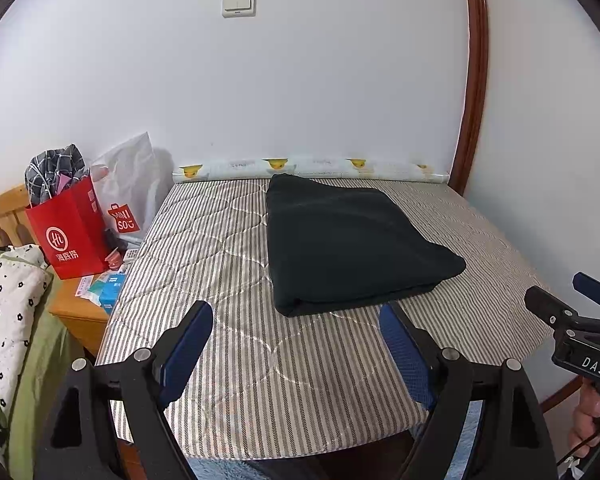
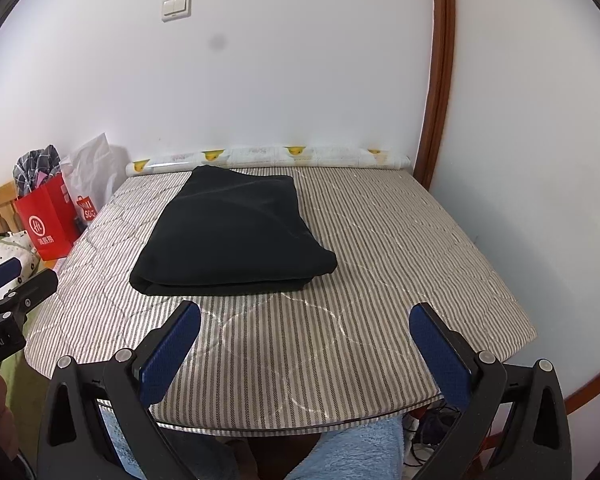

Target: Fold small clothes

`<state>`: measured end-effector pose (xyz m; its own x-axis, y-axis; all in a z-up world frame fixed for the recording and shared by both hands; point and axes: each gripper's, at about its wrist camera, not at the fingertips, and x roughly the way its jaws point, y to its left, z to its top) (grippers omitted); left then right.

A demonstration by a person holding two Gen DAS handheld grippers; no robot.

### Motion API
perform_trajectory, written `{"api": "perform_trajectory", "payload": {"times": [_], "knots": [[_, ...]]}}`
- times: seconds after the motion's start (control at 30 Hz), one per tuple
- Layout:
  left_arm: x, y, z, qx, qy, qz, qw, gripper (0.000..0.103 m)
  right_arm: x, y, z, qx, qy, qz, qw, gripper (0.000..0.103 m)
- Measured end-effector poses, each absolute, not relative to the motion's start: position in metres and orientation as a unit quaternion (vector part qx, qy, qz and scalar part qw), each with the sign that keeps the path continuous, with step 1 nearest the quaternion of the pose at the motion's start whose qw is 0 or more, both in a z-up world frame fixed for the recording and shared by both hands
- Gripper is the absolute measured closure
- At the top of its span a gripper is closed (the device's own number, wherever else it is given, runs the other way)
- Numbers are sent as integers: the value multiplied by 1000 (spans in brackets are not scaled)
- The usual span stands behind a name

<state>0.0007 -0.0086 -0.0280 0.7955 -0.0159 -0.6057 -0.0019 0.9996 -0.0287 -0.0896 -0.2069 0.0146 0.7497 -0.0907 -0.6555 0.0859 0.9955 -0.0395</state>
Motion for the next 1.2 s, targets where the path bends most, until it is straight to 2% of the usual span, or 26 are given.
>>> {"api": "perform_trajectory", "payload": {"times": [1.2], "knots": [[1, -10, -24, -12, 317, -1, 949, 18, -92, -218, 20, -7, 345, -40, 938, 0]]}}
